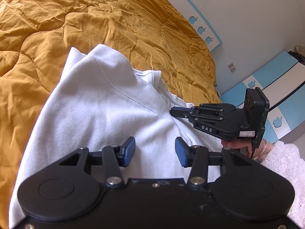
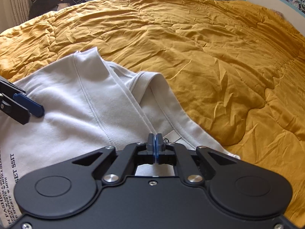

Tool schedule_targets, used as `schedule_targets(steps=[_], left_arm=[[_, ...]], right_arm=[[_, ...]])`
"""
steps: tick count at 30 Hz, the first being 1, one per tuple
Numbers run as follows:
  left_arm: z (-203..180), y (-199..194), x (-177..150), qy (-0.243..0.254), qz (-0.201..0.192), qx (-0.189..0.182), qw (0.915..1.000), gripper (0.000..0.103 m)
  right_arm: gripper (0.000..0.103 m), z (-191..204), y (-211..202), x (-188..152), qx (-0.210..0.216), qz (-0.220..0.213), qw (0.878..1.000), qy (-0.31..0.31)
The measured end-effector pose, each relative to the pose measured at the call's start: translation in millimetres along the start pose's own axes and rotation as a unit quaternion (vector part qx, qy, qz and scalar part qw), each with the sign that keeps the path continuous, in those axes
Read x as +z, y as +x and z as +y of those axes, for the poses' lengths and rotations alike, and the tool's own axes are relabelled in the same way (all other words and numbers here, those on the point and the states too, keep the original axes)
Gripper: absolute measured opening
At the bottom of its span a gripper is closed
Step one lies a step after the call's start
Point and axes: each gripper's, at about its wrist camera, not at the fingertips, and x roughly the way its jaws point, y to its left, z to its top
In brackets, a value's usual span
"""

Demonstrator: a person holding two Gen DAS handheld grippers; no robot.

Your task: Fold small clothes

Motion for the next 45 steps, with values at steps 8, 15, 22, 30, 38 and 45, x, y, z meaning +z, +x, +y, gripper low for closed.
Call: schedule_targets(steps=[8,15,22,30,38,45], left_arm=[[-3,7,44,0.017,-0.045,0.026,0.9985,0.048],[22,30,68,0.015,-0.027,0.1,0.9946,0.049],[33,31,75,-0.01,-0.033,0.108,0.9936,0.05],[-12,-56,63,0.072,-0.064,0.105,0.9898,0.05],[-6,-141,4,0.029,-0.058,0.068,0.9955,0.051],[9,-141,-56,-0.006,-0.011,0.061,0.998,0.051]], right_arm=[[0.012,-5,-71,-31,-0.055,-0.107,0.988,0.095],[0.012,-35,-120,-113,-0.152,-0.074,0.97,0.173],[0.008,-68,-110,-161,-0.21,-0.022,0.944,0.255],[0.038,10,-154,-117,-0.231,-0.06,0.951,0.199],[0.049,177,-175,-92,-0.188,-0.116,0.965,0.138],[0.049,220,-136,-98,-0.22,-0.077,0.958,0.167]])
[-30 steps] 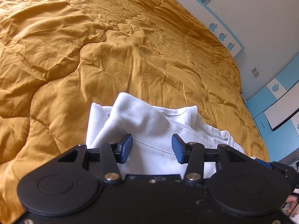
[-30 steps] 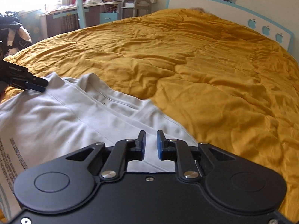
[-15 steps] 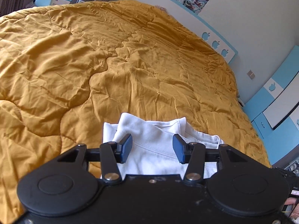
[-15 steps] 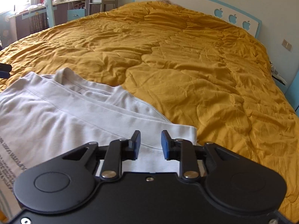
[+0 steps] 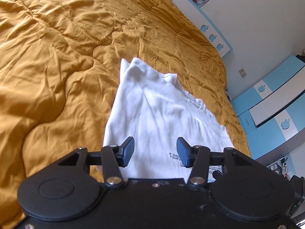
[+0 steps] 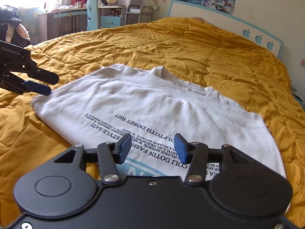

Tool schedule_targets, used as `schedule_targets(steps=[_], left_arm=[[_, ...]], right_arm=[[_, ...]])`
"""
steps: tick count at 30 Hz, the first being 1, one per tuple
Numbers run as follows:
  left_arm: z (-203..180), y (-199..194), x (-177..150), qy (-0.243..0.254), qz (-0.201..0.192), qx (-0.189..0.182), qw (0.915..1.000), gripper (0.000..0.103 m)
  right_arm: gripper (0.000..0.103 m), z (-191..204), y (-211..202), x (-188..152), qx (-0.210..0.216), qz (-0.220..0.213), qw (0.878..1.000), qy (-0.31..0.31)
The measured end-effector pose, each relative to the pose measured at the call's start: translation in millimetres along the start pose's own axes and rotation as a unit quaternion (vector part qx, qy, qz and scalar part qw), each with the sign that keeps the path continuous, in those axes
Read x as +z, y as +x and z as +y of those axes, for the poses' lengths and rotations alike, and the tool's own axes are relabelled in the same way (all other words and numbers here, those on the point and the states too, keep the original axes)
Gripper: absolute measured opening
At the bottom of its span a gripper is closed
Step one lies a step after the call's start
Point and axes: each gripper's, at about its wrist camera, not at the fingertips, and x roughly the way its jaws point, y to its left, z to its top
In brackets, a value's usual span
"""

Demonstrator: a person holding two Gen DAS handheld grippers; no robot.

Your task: Fold small clothes

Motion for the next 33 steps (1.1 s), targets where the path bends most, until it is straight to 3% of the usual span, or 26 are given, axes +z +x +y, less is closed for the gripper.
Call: schedule_targets(steps=[2,5,10,12,14,18,21,25,27,30,33], left_arm=[[7,2,-7,-0.002,0.004,0.027,0.9996,0.051],[20,1,-11,-0.014,0.003,0.021,0.9997,0.052],[15,-15,-9,-0.024,-0.012,0.008,0.9996,0.051],[1,-17,-11,-0.004,-0.019,-0.014,0.9997,0.052],[-9,-14,-16,0.012,-0.018,-0.026,0.9994,0.053],[-3,6,-20,0.003,0.0,0.02,0.9998,0.053],[17,7,-23,-0.023,-0.001,0.012,0.9996,0.053],[20,-2,-19,-0.024,-0.013,0.024,0.9993,0.053],[17,-9,-16,-0.021,-0.023,0.038,0.9988,0.053],[9,-19,-12,-0.018,-0.034,0.025,0.9989,0.053],[-1,-24,-11,-0.002,-0.043,0.011,0.999,0.053]], right_arm=[[0.048,-3,9,-10,-0.001,0.041,0.999,0.017],[0.048,-17,8,-29,-0.01,0.067,0.996,0.055],[0.048,-54,-18,-45,-0.036,0.062,0.99,0.119],[0.049,-69,-34,-47,-0.027,0.022,0.988,0.153],[0.051,-82,-41,-48,-0.043,0.001,0.986,0.162],[0.05,-120,-31,-64,-0.08,0.029,0.975,0.206],[0.046,-151,-28,-89,-0.128,0.053,0.962,0.234],[0.041,-180,-39,-109,-0.112,0.047,0.95,0.287],[0.041,-175,-37,-105,-0.116,0.058,0.954,0.272],[0.048,-158,-42,-85,-0.144,0.053,0.956,0.251],[0.049,-138,-38,-48,-0.102,0.016,0.971,0.218]])
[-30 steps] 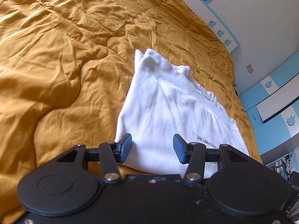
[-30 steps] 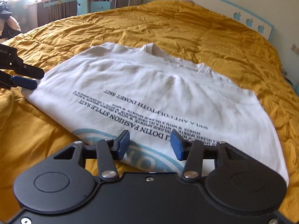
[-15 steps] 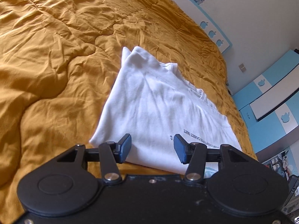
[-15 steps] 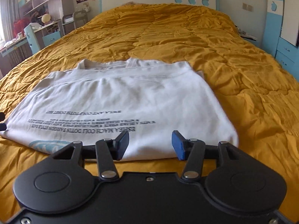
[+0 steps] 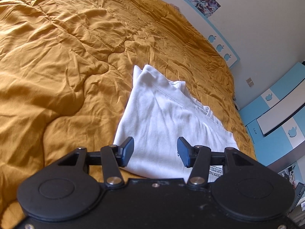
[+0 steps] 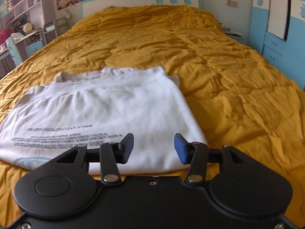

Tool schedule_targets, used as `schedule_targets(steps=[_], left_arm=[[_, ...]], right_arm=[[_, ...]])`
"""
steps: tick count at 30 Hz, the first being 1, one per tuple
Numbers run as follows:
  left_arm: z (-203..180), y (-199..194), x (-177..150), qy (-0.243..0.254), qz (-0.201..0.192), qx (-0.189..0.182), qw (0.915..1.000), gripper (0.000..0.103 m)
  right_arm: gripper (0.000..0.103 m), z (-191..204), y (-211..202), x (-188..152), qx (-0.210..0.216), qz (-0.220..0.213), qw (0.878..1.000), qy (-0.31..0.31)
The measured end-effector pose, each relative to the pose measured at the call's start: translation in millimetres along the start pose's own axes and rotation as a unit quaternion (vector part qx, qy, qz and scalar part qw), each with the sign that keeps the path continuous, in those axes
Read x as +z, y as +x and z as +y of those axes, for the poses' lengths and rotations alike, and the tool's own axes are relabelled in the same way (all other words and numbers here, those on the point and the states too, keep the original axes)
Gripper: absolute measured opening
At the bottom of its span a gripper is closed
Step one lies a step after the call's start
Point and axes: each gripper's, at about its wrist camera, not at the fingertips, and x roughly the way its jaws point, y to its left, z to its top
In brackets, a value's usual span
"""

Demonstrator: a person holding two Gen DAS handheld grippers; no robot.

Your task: Fold small clothes

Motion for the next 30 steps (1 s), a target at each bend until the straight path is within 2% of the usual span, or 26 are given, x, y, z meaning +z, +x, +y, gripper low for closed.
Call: schedule_targets(steps=[3,5,7,9,14,18,21,30], left_arm=[[-5,5,-2,0.009,0.004,0.0,1.0,0.053],[-9,10,-4,0.035,0.005,0.023,0.9991,0.053],[-13,15,-7,0.058,0.009,0.047,0.9972,0.053],[-13,19,-9,0.069,0.015,0.056,0.9959,0.053],[-4,29,-10,0.064,0.022,0.05,0.9964,0.054],[0,33,-6,0.052,0.025,0.042,0.9975,0.054],[2,34,-5,0.047,0.024,0.041,0.9977,0.054],[-3,37,-6,0.061,0.028,0.053,0.9963,0.054]], right_arm=[[0.05,45,21,33,0.039,-0.003,0.999,-0.038],[0.05,77,48,57,0.047,-0.006,0.997,-0.068],[0.05,103,77,78,0.039,-0.002,0.995,-0.095],[0.05,129,112,101,0.024,0.0,0.993,-0.118],[0.05,166,177,128,-0.01,0.017,0.987,-0.161],[0.05,177,213,126,-0.035,0.05,0.982,-0.181],[0.05,178,223,115,-0.044,0.059,0.976,-0.205],[0.052,167,187,92,-0.019,0.047,0.98,-0.195]])
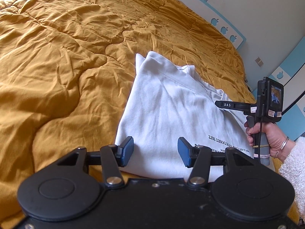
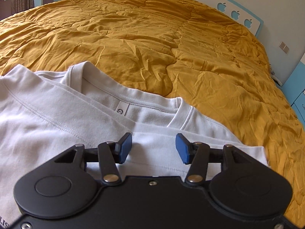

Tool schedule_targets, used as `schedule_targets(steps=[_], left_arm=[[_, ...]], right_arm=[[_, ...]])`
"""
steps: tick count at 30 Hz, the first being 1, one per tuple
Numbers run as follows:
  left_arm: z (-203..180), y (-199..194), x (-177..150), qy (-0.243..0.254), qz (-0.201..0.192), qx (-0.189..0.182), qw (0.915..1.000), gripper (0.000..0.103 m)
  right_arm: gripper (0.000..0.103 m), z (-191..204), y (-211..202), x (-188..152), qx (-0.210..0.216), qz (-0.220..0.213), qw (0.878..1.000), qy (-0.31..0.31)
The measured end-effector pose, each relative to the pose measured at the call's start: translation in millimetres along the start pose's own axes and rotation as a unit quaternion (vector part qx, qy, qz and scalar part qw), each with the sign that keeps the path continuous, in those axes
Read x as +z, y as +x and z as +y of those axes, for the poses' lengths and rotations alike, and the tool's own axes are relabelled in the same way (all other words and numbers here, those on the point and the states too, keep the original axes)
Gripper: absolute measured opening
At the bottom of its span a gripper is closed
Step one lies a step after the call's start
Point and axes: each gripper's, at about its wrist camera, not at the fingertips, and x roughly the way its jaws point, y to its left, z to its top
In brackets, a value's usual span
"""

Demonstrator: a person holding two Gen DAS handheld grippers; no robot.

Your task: Fold small clothes

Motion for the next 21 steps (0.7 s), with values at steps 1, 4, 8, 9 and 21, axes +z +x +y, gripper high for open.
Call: schedule_targets(steps=[1,4,8,9,21], left_arm=[[-1,0,0,0.0,0.0,0.002,1.0,0.054],[-3,-1,1,0.004,0.003,0.004,1.0,0.054],[-7,-4,-1,0.007,0.005,0.001,1.0,0.054],[-9,-4,-1,0.009,0.006,0.001,0.9999,0.054],[-20,-8,-9,0.016,0.017,-0.007,0.9997,0.054]], right_arm=[[0.052,-1,-6,-4,0.003,0.0,1.0,0.003],[0.053,-2,-24,-21,0.014,0.002,1.0,0.009],[0.053,-1,-53,-45,0.023,0.001,1.0,0.007],[0.055,-1,-59,-51,0.027,0.003,1.0,0.007],[0.057,4,-142,-127,0.071,0.019,0.997,0.005]])
